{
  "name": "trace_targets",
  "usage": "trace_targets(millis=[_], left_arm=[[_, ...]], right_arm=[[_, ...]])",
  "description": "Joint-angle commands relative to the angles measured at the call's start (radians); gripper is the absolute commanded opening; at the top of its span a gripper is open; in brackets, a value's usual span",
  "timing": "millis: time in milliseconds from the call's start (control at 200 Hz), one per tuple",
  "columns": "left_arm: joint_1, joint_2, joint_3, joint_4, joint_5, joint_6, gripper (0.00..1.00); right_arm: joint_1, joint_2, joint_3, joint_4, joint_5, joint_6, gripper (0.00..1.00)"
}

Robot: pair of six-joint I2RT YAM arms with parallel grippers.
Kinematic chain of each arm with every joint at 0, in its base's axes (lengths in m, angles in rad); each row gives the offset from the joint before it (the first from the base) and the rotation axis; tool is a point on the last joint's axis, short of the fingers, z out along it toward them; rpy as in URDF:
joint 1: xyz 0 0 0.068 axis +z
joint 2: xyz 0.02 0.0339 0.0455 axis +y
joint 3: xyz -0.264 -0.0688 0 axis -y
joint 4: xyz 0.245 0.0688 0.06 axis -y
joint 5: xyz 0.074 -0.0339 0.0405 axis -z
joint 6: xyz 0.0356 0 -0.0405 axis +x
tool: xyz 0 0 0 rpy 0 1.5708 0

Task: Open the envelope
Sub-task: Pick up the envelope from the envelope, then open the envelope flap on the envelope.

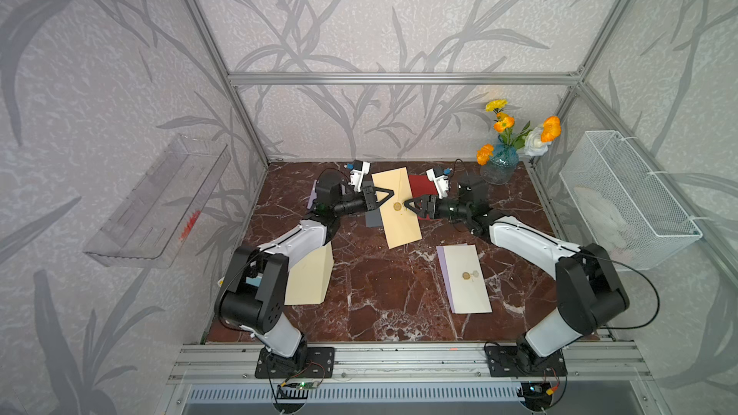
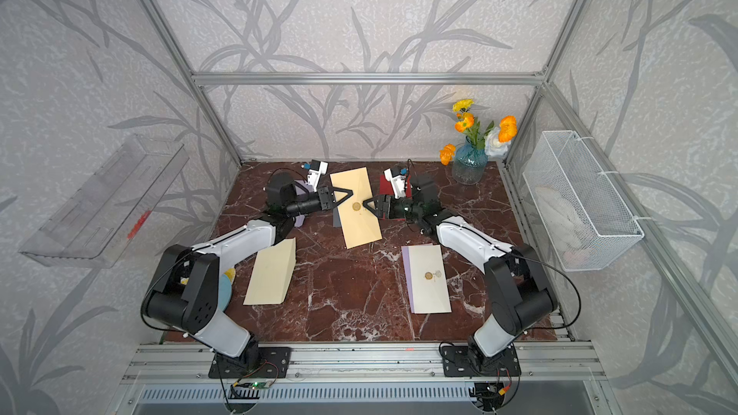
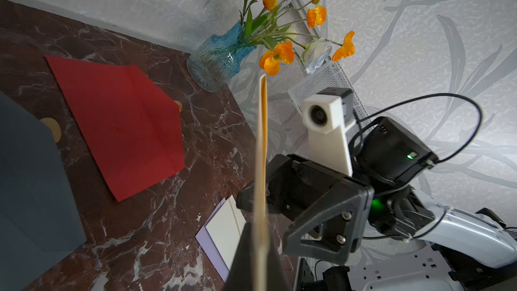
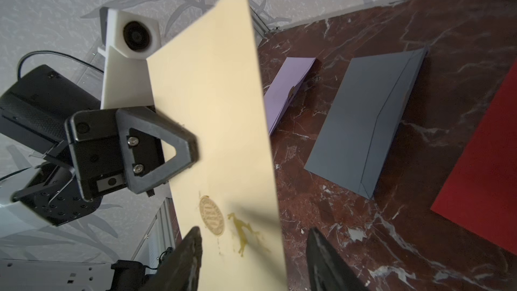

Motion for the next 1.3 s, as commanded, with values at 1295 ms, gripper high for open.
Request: trace_targets(millis=[1295], left_arm=[[-0.024,-0.161,0.03,-0.486,-0.397,0.054,0.0]], right_arm=[[0.548,0.058,0.001,-0.099,1.173,-0.537,0.64]])
